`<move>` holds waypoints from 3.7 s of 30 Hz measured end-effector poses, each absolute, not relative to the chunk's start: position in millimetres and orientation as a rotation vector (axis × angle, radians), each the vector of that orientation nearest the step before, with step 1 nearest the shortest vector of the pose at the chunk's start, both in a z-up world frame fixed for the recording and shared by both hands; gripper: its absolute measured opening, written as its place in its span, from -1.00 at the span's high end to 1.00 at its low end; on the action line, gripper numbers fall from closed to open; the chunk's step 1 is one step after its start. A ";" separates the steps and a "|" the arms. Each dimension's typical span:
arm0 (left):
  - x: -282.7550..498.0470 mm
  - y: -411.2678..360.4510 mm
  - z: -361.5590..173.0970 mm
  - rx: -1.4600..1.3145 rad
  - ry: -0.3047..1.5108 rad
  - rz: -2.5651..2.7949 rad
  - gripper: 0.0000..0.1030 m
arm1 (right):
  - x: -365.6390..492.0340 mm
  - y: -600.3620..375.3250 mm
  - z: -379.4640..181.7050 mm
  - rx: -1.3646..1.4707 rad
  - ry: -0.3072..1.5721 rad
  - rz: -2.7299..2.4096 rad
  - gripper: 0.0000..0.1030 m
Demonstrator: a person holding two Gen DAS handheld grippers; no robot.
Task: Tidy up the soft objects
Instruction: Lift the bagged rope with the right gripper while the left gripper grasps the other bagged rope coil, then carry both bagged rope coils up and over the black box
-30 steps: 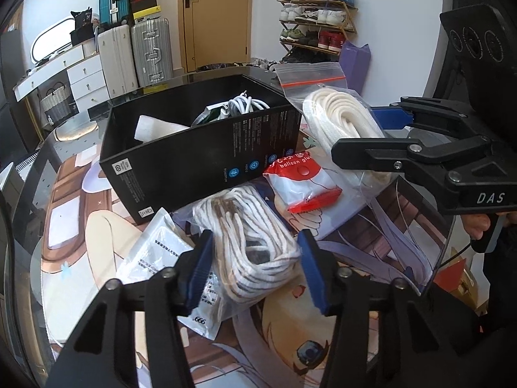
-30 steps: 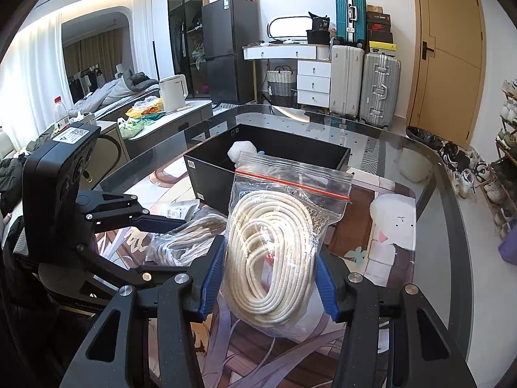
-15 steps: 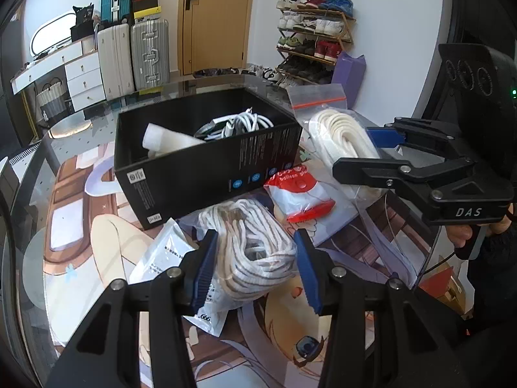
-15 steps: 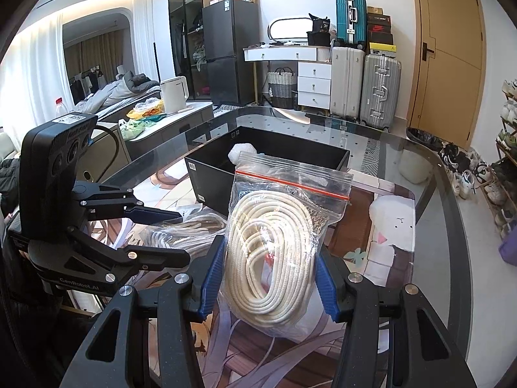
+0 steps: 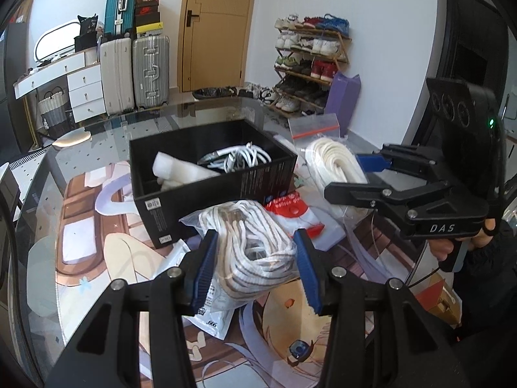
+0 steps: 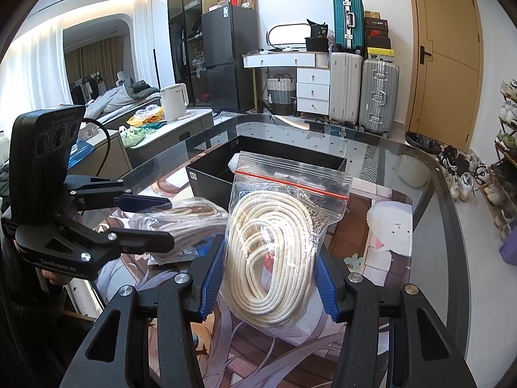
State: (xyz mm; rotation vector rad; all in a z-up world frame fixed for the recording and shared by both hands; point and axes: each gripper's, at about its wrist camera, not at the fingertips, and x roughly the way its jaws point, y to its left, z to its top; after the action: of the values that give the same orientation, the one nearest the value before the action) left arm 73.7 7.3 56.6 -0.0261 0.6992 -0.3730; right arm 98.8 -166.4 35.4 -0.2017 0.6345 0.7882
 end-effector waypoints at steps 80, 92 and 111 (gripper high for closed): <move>88.6 49.4 77.2 -0.067 0.650 -0.222 0.07 | 110.2 -173.3 54.7 -0.100 0.601 0.742 -0.02; 122.8 50.5 78.8 -0.038 0.631 -0.164 0.07 | 154.3 -145.0 66.5 -0.052 0.654 0.721 -0.01; 180.1 44.7 50.8 -0.022 0.699 -0.131 0.07 | 205.8 -93.7 51.3 -0.103 0.712 0.718 -0.01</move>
State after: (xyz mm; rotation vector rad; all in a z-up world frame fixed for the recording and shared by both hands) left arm 180.1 44.7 50.8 -0.0221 0.6988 -0.1313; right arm 205.8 -93.7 51.3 -0.1033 0.7121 0.7177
